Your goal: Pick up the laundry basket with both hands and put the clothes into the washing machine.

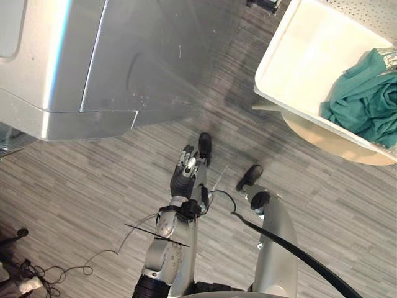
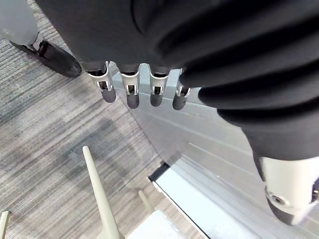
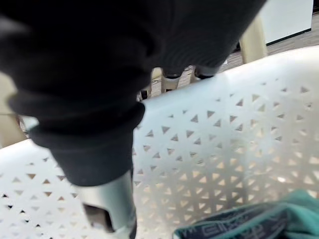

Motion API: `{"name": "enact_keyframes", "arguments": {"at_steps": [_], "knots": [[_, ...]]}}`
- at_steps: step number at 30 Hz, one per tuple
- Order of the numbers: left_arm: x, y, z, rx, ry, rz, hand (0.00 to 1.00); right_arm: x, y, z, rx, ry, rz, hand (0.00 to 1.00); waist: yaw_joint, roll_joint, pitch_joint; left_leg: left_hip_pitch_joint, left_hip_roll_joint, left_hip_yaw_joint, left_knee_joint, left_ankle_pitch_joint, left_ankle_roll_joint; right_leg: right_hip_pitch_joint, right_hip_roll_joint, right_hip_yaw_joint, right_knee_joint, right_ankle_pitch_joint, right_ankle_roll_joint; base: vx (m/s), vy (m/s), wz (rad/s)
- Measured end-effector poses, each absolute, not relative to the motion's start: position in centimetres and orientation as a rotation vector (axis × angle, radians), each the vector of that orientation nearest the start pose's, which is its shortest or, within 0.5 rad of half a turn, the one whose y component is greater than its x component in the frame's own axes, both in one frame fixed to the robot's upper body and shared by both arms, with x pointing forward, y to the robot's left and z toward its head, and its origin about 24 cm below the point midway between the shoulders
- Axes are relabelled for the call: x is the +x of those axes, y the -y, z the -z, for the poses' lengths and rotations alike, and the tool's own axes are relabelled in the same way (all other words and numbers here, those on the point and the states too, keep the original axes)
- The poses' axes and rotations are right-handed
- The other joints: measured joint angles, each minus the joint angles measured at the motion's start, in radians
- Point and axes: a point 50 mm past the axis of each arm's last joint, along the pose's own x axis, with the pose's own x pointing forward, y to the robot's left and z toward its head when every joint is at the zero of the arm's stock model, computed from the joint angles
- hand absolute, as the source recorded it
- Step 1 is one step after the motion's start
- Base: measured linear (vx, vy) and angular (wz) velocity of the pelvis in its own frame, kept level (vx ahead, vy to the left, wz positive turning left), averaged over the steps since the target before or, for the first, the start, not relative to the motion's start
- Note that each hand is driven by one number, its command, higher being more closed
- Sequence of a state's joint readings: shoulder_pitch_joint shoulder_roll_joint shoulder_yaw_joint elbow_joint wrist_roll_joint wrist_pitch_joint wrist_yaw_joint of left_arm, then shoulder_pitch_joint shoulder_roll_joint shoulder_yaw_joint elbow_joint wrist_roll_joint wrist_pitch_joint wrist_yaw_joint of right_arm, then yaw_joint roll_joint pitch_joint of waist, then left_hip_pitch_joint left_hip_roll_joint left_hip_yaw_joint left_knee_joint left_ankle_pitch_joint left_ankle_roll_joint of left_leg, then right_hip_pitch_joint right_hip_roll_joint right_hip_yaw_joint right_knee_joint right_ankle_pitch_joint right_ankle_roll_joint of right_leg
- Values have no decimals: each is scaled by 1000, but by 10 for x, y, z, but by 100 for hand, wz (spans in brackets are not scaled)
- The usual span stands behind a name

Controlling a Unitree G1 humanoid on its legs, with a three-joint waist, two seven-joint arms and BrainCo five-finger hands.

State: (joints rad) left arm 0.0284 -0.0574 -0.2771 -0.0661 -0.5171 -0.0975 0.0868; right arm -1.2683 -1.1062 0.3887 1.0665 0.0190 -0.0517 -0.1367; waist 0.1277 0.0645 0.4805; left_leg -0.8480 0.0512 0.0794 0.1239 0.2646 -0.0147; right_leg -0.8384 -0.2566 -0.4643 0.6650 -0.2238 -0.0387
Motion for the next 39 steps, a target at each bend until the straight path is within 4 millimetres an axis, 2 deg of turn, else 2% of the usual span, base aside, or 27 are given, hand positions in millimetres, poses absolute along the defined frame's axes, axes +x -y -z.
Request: {"name": "enact_keyframes", "arguments": {"at_steps": [3, 8, 10, 14, 18, 20, 22, 24, 29, 32, 36, 39], "knots": [[243, -81, -62, -598, 63, 161, 0, 331, 379, -338, -921, 243, 676, 0, -2, 0, 0, 6, 11, 3, 17, -2, 1, 13, 10, 3, -5, 5, -6, -32, -36, -11], [244, -85, -63, -598, 78, 147, 0, 332, 365, -348, -916, 324, 640, 0, 0, 0, 0, 5, 38, 15, 34, -3, 1, 18, 40, 12, -27, 28, -14, -40, -40, -19], [244, -85, -63, -597, 79, 145, 0, 328, 361, -357, -890, 387, 639, 0, -2, 0, 0, 5, 49, 21, 37, -3, 1, 21, 52, 15, -42, 37, -8, -24, -48, -19], [244, -87, -63, -597, 84, 139, 0, 324, 362, -357, -876, 420, 665, 0, -2, -2, -1, 5, 66, 29, 64, -14, 10, 36, 71, 21, -62, 51, -4, -3, -51, -15], [246, -95, -63, -595, 96, 106, 0, 314, 351, -362, -869, 528, 655, 0, -6, -2, -1, 6, 76, 36, 67, -18, 7, 40, 84, 25, -81, 65, -2, 9, -48, -11], [246, -97, -63, -586, 98, 103, 0, 307, 336, -361, -889, 613, 628, 0, -4, -2, -1, 6, 83, 38, 66, -18, 7, 44, 94, 26, -96, 72, 1, 25, -66, -9], [246, -99, -63, -575, 100, 103, 0, 305, 324, -358, -911, 654, 583, 0, -4, -4, -1, 6, 87, 38, 66, -18, 7, 47, 100, 26, -106, 76, 6, 29, -63, -6], [246, -101, -62, -567, 100, 102, 0, 305, 312, -346, -908, 689, 521, 0, -4, -12, -5, 6, 87, 39, 64, -18, 7, 47, 100, 26, -107, 76, 6, 34, -62, -1], [246, -105, -61, -549, 96, 98, 0, 315, 307, -306, -888, 598, 449, 0, 0, -30, -14, 8, 84, 39, 49, -18, 7, 47, 99, 24, -114, 76, 6, 44, -66, 2], [246, -110, -54, -542, 78, 72, 0, 319, 305, -294, -876, 565, 419, 0, 0, -31, -14, 8, 82, 39, 44, -18, 7, 48, 98, 22, -117, 77, 6, 43, -54, 3], [247, -117, -51, -517, 69, 58, 0, 323, 312, -289, -877, 513, 408, 0, 2, -31, -14, 8, 80, 33, 27, -17, 6, 48, 97, 10, -119, 80, 0, 44, -63, 6], [247, -118, -46, -511, 50, 50, 0, 335, 333, -290, -840, 411, 463, 0, 2, -31, -14, 7, 81, 35, 15, -16, 6, 47, 97, 3, -126, 81, -1, 37, -67, 4]]}}
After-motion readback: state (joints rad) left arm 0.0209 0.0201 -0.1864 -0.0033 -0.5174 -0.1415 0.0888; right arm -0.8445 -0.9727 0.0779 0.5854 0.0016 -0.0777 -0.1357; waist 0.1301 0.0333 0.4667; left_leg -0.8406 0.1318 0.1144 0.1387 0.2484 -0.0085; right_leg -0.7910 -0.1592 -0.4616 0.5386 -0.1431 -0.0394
